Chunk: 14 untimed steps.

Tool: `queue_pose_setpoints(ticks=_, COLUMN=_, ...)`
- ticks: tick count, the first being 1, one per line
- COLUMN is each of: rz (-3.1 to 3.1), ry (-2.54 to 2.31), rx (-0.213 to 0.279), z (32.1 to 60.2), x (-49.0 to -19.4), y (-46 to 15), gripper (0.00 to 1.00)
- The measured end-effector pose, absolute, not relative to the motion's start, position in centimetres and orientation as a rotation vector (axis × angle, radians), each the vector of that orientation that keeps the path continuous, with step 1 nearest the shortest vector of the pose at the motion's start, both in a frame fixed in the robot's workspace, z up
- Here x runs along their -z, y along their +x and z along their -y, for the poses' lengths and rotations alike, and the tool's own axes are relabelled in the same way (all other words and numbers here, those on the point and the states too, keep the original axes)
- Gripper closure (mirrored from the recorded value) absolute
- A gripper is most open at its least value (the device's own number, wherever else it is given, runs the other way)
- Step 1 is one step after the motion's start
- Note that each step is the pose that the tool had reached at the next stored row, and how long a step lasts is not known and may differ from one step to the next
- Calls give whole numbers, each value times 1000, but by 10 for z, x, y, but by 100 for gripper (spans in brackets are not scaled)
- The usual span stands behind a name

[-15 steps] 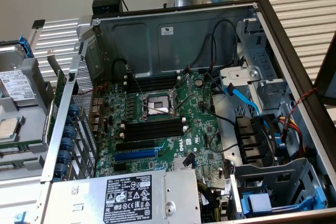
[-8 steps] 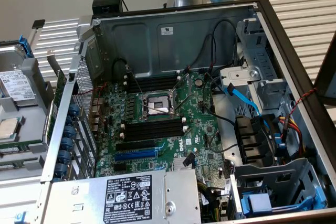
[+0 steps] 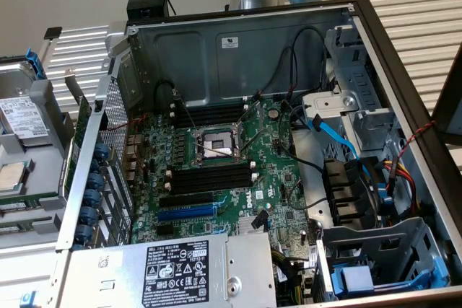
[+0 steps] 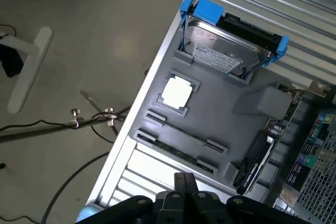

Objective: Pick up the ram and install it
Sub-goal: 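Pick up the ram and move it above insertion slot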

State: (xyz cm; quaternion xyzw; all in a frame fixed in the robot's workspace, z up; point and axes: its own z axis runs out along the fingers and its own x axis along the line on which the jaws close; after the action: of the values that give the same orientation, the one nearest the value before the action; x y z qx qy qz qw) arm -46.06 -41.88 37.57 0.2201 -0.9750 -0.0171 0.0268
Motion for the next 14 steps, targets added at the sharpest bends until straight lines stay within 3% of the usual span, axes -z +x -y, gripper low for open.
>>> queue_pose_setpoints(ticks=14, rz=2897, ry=1056, rx=42, z=419, x=-371, y=-461, gripper=89)
